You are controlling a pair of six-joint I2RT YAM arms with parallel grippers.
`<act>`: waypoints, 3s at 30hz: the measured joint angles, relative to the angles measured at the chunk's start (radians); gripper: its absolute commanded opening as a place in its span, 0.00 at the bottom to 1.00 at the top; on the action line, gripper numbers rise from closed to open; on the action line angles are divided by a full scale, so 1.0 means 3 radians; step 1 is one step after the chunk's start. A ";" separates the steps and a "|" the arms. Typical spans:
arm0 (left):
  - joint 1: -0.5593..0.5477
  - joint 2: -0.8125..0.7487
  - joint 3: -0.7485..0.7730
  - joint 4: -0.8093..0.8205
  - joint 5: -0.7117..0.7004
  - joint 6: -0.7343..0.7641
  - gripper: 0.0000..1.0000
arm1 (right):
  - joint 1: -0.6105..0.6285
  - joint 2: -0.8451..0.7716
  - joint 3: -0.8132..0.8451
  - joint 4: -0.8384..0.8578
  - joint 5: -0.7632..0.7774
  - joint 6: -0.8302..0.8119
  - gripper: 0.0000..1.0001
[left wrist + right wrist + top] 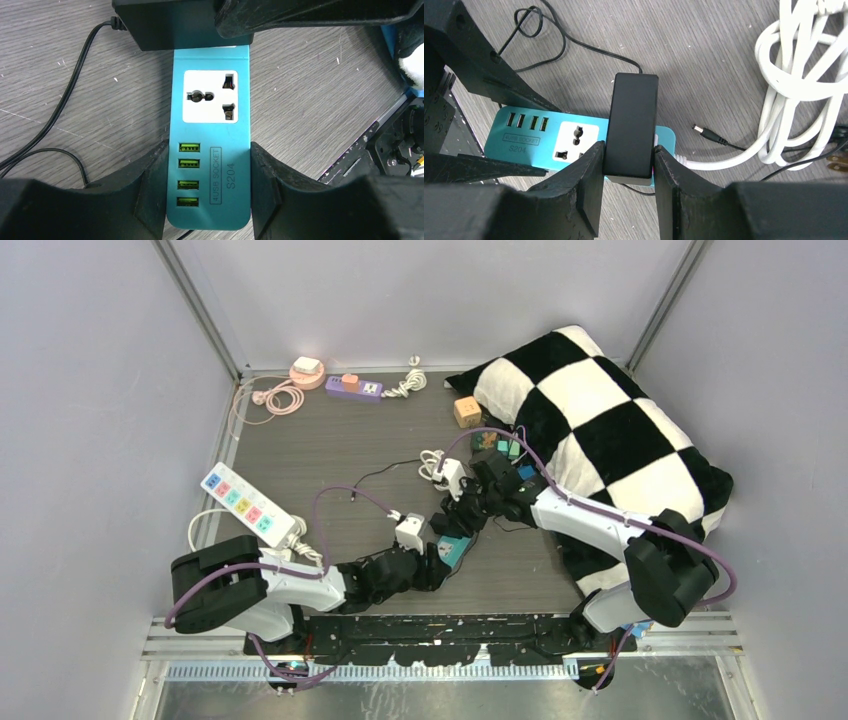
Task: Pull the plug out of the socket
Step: Remove the plug from the socket.
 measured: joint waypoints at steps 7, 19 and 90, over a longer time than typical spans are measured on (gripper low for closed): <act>-0.0008 0.0029 -0.0004 -0.0008 0.0000 0.0001 0.00 | 0.0093 -0.0009 -0.0001 -0.0001 0.0114 -0.0114 0.01; -0.0003 0.0125 -0.0004 0.0203 -0.0017 0.0000 0.00 | -0.0172 -0.0009 -0.0004 -0.0004 -0.0126 0.0103 0.01; -0.0043 0.0309 0.0014 0.0356 -0.0018 0.0018 0.00 | -0.0084 -0.0156 -0.0109 0.0067 -0.0120 -0.0174 0.01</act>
